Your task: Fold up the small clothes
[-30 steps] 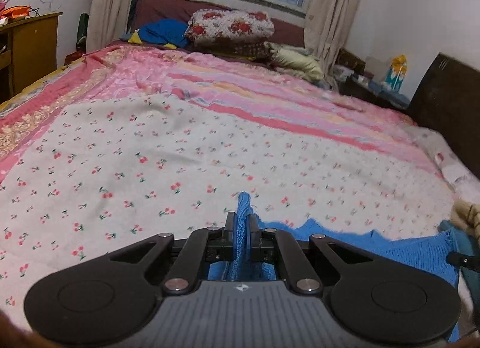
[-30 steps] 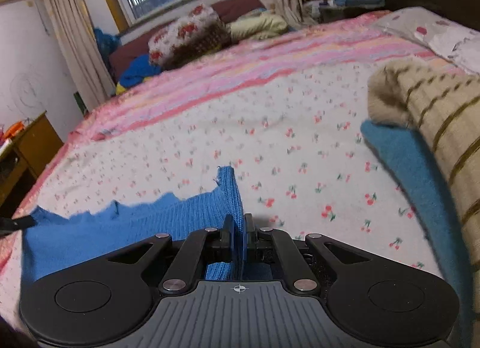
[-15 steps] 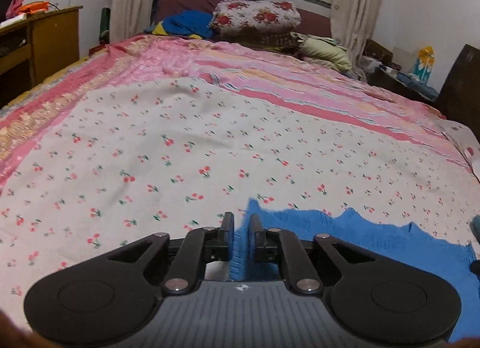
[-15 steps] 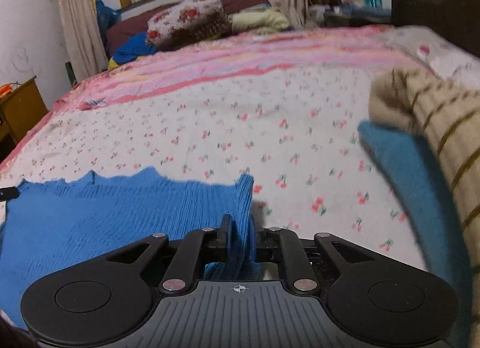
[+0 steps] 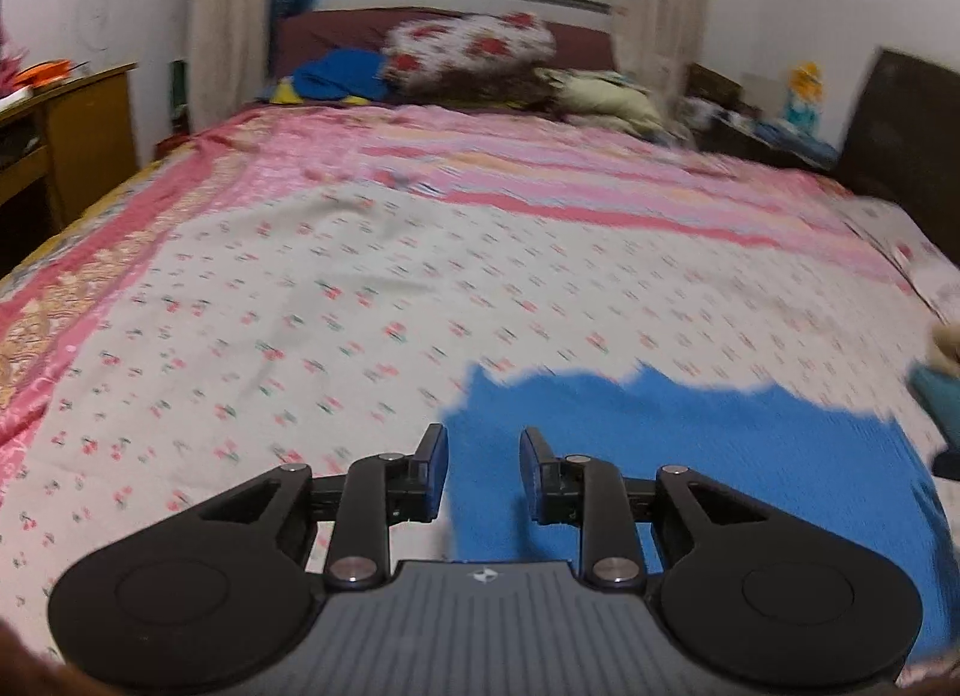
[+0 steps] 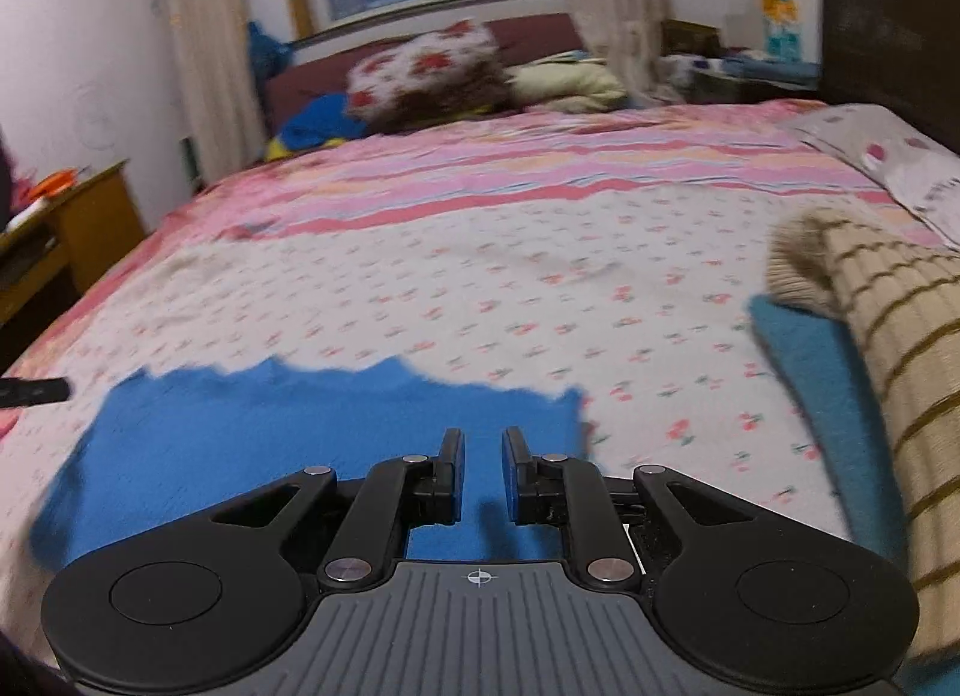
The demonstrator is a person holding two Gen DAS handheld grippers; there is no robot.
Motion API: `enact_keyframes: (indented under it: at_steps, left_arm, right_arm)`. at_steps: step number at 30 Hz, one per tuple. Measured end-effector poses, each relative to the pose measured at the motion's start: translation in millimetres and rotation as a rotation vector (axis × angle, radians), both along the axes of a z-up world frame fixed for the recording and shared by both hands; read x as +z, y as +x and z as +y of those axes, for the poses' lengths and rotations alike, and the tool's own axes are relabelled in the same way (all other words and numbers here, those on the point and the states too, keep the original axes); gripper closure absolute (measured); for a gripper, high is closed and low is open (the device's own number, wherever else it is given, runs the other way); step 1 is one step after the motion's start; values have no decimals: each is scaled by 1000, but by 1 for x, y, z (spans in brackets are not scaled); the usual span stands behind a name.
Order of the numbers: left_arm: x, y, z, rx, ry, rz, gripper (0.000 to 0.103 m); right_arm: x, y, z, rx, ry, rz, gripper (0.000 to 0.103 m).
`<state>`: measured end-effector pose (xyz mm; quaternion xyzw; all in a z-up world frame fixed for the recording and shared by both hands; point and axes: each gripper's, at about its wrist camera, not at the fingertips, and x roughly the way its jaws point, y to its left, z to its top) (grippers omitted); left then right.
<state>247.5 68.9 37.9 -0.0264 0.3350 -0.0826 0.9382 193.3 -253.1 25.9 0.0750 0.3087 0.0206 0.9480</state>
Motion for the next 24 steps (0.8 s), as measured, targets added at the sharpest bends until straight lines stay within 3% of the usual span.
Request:
enact_keyframes:
  at_steps: [6, 15, 19, 24]
  left_arm:
    - [-23, -14, -29, -68, 87, 52, 71]
    - [-22, -23, -45, -73, 198, 25, 70]
    - [-27, -24, -44, -78, 213, 40, 69]
    - [-23, -26, -38, -70, 190, 52, 69]
  right_arm:
    - [-28, 0, 15, 32, -46, 124, 89]
    - [-23, -14, 17, 13, -80, 89, 89]
    - [-18, -21, 21, 31, -95, 71, 89]
    - [-32, -14, 19, 17, -109, 136, 89]
